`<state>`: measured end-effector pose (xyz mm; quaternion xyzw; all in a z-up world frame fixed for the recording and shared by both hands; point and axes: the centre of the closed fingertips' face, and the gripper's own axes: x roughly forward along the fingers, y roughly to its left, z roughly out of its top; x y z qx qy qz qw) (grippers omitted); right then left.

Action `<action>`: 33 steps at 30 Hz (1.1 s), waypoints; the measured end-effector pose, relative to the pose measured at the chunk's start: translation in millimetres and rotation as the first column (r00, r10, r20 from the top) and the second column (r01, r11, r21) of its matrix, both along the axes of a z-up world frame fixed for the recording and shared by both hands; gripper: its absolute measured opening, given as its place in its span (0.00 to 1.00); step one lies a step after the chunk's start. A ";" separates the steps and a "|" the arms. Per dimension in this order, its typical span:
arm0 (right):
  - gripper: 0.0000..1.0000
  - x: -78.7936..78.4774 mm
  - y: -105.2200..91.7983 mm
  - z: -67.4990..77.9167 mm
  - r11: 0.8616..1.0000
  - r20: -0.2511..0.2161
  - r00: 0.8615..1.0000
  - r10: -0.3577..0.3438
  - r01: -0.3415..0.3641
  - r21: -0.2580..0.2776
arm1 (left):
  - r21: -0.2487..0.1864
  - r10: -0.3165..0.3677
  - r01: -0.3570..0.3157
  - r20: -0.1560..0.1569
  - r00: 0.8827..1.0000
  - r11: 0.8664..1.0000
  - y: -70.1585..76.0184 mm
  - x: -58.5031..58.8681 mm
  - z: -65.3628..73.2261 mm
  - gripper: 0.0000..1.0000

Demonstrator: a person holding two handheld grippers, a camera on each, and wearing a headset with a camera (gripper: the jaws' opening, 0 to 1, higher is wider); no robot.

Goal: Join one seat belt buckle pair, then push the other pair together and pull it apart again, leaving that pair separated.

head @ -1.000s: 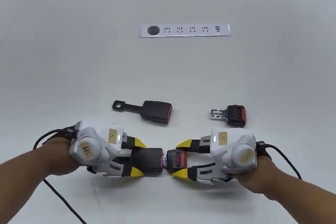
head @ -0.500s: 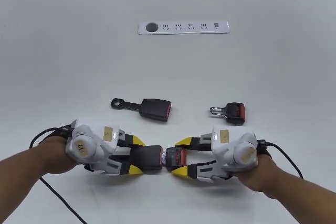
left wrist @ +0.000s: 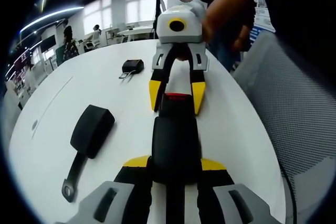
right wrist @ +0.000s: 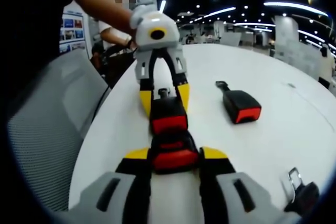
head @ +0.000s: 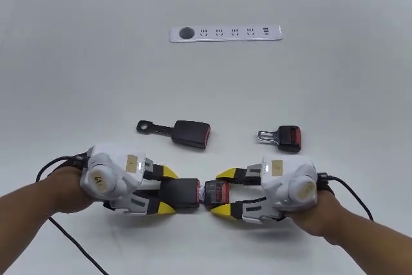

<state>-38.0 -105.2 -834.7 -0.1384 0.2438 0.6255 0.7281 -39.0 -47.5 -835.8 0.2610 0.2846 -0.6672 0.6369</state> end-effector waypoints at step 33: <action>0.85 23.5 -8.2 31.9 0.985 -0.010 0.985 -0.170 0.170 0.015 | -0.021 0.182 -0.181 0.069 0.981 0.983 -7.7 30.4 37.4 0.84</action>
